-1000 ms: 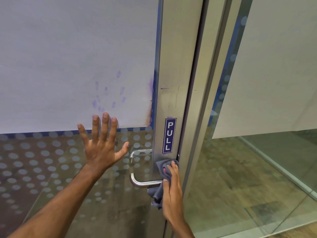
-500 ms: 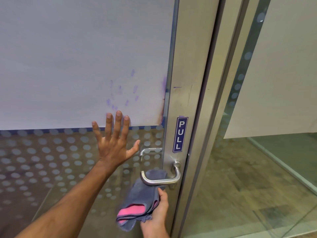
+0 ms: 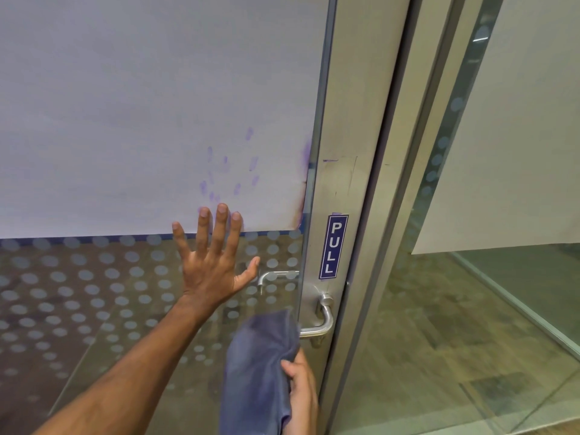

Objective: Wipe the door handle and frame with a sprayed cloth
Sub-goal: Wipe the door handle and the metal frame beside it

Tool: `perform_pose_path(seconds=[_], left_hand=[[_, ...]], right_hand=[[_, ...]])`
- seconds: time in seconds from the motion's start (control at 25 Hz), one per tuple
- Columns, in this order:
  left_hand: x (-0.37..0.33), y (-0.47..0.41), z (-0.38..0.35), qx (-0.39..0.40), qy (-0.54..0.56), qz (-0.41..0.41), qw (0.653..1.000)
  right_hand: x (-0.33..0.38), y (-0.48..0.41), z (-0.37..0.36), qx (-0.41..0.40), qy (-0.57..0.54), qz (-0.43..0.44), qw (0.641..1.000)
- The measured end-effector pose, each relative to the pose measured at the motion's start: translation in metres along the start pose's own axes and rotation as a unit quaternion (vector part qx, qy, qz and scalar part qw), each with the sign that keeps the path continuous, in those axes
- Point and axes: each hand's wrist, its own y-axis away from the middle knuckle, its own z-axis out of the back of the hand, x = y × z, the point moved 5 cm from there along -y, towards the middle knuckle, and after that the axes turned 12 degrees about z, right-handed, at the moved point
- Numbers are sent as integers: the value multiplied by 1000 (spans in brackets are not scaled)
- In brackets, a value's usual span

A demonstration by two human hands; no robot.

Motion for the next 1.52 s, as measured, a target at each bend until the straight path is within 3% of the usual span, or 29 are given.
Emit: perform_pose_path(seconds=[0.08, 0.12, 0.2, 0.28, 0.44, 0.52, 0.72, 0.76, 0.8, 0.84, 0.88, 0.92, 0.96, 1.04, 1.08, 1.16, 1.28, 1.44, 1.52], left_hand=[[0, 0, -1, 0, -2, 1, 1000], [0, 1, -1, 0, -4, 1, 1000], [1, 1, -2, 5, -3, 1, 1000], [2, 1, -2, 6, -5, 1, 1000], [2, 1, -3, 3, -8, -2, 1000], [1, 1, -2, -1, -10, -2, 1000], [1, 0, -1, 3, -7, 1, 1000], [1, 0, -1, 5, -6, 1, 1000], [1, 0, -2, 5, -5, 2, 1000], [1, 1, -2, 6, -6, 2, 1000], [1, 0, -2, 7, -8, 2, 1000], [1, 0, -2, 8, -9, 2, 1000], [1, 1, -3, 8, -9, 2, 1000], [1, 1, -3, 8, -10, 2, 1000], [2, 0, -3, 9, -10, 3, 1000], [2, 1, -4, 11, -8, 5, 1000], [1, 1, -3, 8, -5, 3, 1000], [1, 1, -3, 4, -6, 1, 1000], [0, 1, -2, 1, -9, -1, 1000]], right_hand=[[25, -12, 8, -27, 89, 124, 988], [48, -17, 7, -54, 139, 214, 965], [84, -33, 3, -40, 279, 380, 881], [96, -55, 1, -15, 401, 457, 794], [69, -76, 9, 51, 558, 433, 706], [55, -82, 21, 73, 577, 401, 708], [43, -74, 39, 140, 649, 361, 655], [40, -77, 40, 185, 664, 318, 650], [36, -79, 38, 252, 648, 259, 671], [37, -72, 36, 301, 655, 233, 653], [41, -78, 32, 301, 674, 285, 612], [43, -82, 27, 355, 658, 300, 592], [41, -79, 31, 355, 686, 289, 565], [51, -77, 33, 278, 711, 421, 491], [53, -75, 33, 283, 705, 441, 479], [46, -78, 35, 280, 684, 464, 487], [33, -75, 19, 191, 692, 478, 506], [-6, -57, -21, 111, 786, 416, 444], [-10, -56, -42, 77, 810, 380, 441]])
